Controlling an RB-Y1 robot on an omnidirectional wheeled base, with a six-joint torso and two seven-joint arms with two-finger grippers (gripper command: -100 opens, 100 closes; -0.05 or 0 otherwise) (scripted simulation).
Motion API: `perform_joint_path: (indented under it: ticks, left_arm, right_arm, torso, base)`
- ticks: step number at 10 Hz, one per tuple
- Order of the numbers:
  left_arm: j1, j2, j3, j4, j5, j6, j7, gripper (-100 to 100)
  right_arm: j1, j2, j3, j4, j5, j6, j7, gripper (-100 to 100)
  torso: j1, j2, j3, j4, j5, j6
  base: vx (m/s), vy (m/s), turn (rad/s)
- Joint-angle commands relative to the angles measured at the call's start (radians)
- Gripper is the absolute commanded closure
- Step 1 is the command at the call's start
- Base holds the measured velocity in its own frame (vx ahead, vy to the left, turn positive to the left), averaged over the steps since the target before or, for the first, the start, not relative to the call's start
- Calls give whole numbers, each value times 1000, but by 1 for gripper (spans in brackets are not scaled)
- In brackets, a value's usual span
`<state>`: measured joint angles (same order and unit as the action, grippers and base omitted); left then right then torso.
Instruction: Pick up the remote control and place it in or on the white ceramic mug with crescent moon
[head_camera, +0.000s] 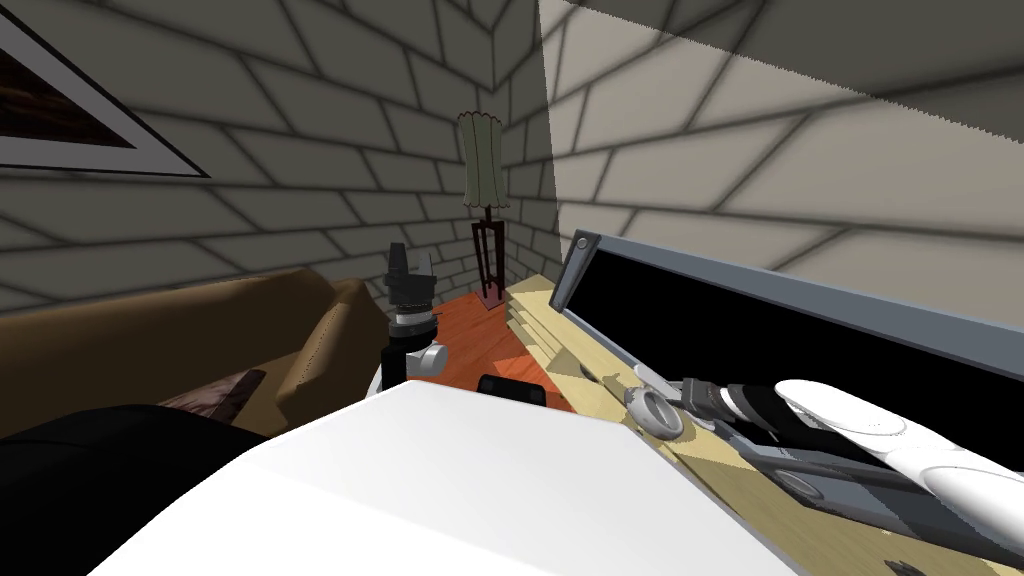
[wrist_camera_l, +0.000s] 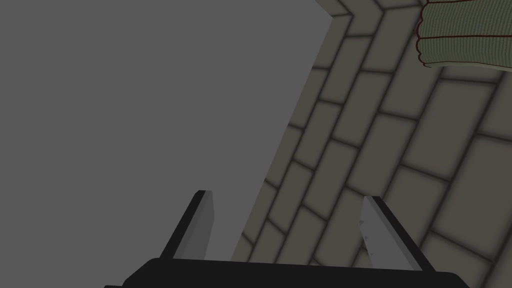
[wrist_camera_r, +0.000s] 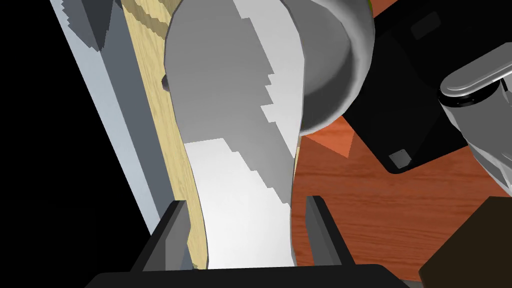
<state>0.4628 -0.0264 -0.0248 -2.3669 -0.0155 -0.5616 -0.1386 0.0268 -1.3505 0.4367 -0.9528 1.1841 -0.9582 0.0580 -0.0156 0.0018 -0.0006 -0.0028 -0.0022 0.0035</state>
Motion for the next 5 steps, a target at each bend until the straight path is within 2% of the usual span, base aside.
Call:
perform_joint_path:
  ticks: [1, 2, 5]
  left_arm:
    - [0, 0, 0, 0, 0, 0, 0, 0]
    - [0, 0, 0, 0, 0, 0, 0, 0]
    - [0, 0, 0, 0, 0, 0, 0, 0]
  right_arm:
    - [0, 0, 0, 0, 0, 0, 0, 100]
    - [2, 2, 1, 3, 0, -3, 4, -100]
    - [2, 1, 1, 3, 0, -3, 4, -100]
  torso:
    - [0, 0, 0, 0, 0, 0]
    - [9, -1, 0, 1, 2, -1]
    - [20, -3, -1, 0, 5, -1]
  base:
    - [-24, -112, 16]
    - [-4, -25, -3]
    - [-1, -4, 0]
